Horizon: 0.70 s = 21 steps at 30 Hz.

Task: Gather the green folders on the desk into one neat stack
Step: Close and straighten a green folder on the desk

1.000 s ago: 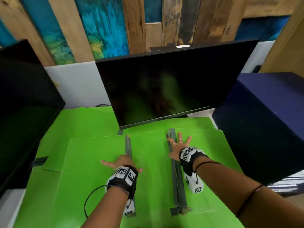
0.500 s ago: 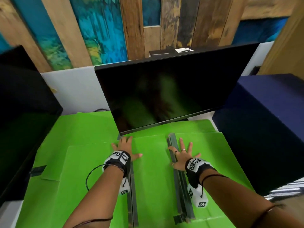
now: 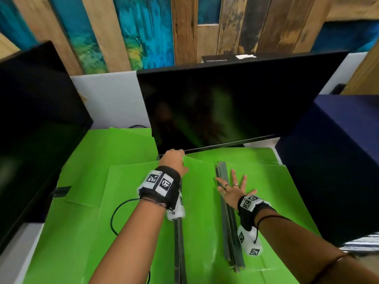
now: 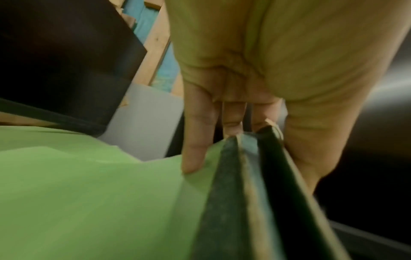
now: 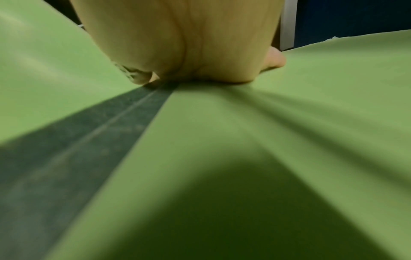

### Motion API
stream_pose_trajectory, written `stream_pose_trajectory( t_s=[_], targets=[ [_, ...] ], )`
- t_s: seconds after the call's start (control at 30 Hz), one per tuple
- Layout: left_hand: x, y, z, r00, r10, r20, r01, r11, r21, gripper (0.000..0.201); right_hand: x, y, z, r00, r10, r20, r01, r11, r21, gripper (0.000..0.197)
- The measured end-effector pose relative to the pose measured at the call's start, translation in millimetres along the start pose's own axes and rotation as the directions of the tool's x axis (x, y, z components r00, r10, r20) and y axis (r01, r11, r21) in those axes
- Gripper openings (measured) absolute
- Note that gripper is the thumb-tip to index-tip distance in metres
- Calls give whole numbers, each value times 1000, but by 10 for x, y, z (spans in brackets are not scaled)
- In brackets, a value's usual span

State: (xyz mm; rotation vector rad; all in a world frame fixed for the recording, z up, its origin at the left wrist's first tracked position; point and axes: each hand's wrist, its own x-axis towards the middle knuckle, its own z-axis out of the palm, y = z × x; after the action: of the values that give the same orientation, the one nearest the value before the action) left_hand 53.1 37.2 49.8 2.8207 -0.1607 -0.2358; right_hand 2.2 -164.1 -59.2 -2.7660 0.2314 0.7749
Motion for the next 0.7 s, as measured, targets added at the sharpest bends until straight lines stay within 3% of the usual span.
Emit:
stream_pose_trajectory(
  t_s=[0.13,0.27,0.33,0.43,0.5,0.57,0.6,0.7],
  targets=[
    [-271,432,-277,991,111,-74,-121,983,-138,30,-21,24,-15,1000,-6,-23,8,997,80,44],
    [-636,750,-439,982,150,-116,-179,938,-298,31,17,117,-31,999,-42,-19,44,980,193,55],
    [-787,781,-504,970,181,-163,-230,903,-362,37,223,233,24,997,-74,4,67,933,355,69],
    [-958,708,-657,962,174,-209,-259,821,-510,64,189,195,-162,998,-61,-9,55,804,592,91],
    [-1064,686,-780,960,194,-200,-278,739,-614,82,-121,15,-417,997,-75,-7,57,696,715,100],
    [-1182,723,-922,947,214,-240,-321,662,-677,86,-294,-105,-612,989,-151,7,75,532,844,126],
    [-1233,754,-994,934,226,-276,-357,615,-703,81,-394,-175,-689,983,-180,19,64,444,894,124],
    [-1377,883,-1207,875,303,-379,-483,474,-736,60,-619,-324,-882,971,-240,21,3,98,995,91]
  ],
)
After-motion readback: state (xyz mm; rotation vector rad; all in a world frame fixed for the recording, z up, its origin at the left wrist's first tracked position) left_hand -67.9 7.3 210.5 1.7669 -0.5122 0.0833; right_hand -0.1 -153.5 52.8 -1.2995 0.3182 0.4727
